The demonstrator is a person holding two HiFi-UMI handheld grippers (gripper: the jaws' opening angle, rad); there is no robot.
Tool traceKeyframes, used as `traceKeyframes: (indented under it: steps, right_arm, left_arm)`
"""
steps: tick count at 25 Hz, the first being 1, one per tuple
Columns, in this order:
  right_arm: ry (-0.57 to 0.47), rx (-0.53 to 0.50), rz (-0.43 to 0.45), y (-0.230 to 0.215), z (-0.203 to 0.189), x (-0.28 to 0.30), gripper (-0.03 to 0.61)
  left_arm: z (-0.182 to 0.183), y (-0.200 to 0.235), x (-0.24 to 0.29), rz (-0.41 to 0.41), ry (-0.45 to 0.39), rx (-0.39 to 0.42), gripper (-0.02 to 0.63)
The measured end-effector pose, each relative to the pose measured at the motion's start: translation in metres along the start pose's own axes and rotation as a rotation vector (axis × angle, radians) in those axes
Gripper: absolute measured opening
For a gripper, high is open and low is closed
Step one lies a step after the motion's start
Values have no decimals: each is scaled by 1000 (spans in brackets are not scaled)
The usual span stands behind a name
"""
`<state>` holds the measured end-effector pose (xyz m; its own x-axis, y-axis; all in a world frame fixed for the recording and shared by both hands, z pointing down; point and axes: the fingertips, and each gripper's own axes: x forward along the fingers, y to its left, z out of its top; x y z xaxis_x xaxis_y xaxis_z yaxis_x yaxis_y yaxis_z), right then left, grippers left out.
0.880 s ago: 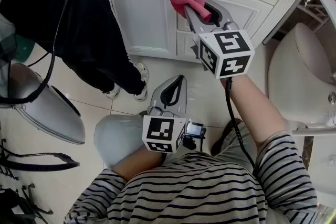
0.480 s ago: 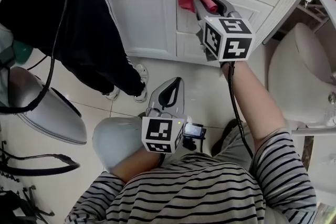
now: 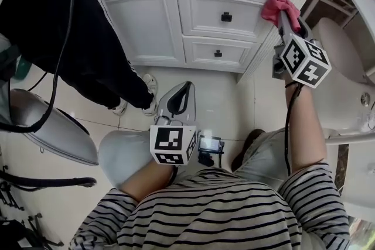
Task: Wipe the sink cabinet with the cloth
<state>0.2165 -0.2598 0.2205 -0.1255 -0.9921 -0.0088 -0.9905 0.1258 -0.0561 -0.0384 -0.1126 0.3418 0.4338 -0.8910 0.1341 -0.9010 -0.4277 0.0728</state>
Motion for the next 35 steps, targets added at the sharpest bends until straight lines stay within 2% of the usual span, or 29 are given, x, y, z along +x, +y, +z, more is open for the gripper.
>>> traceKeyframes:
  steps: [2, 4, 6, 12, 14, 16, 20, 24, 28, 35]
  right_arm:
    - [19, 24, -66, -20, -5, -12, 98]
    - [16, 39, -50, -10, -7, -19, 95]
    - [6, 28, 43, 30, -10, -19, 95]
    - [38, 8, 388, 188, -49, 16, 95]
    - [63, -24, 446, 224, -65, 33, 95]
    - [92, -81, 446, 240, -81, 50, 95]
    - [138, -132, 353, 215, -97, 63, 95]
    - [141, -88, 262, 166, -93, 47, 94]
    - [126, -67, 223, 125, -85, 28, 95]
    - [158, -46, 59, 37, -93, 22, 94]
  left_arm:
    - [6, 1, 0, 13, -23, 33, -6]
    - [12, 2, -1, 21, -42, 56, -6]
    - [13, 1, -2, 23, -48, 53, -6]
    - [6, -7, 3, 5, -34, 43, -6]
    - [-1, -4, 4, 8, -17, 33, -6]
    - [-7, 0, 4, 13, 0, 18, -6]
    - [-8, 6, 0, 11, 3, 5, -6]
    - [-6, 5, 2, -7, 2, 0, -6]
    - [-10, -5, 5, -27, 14, 8, -6]
    - [-15, -12, 8, -26, 29, 17, -6]
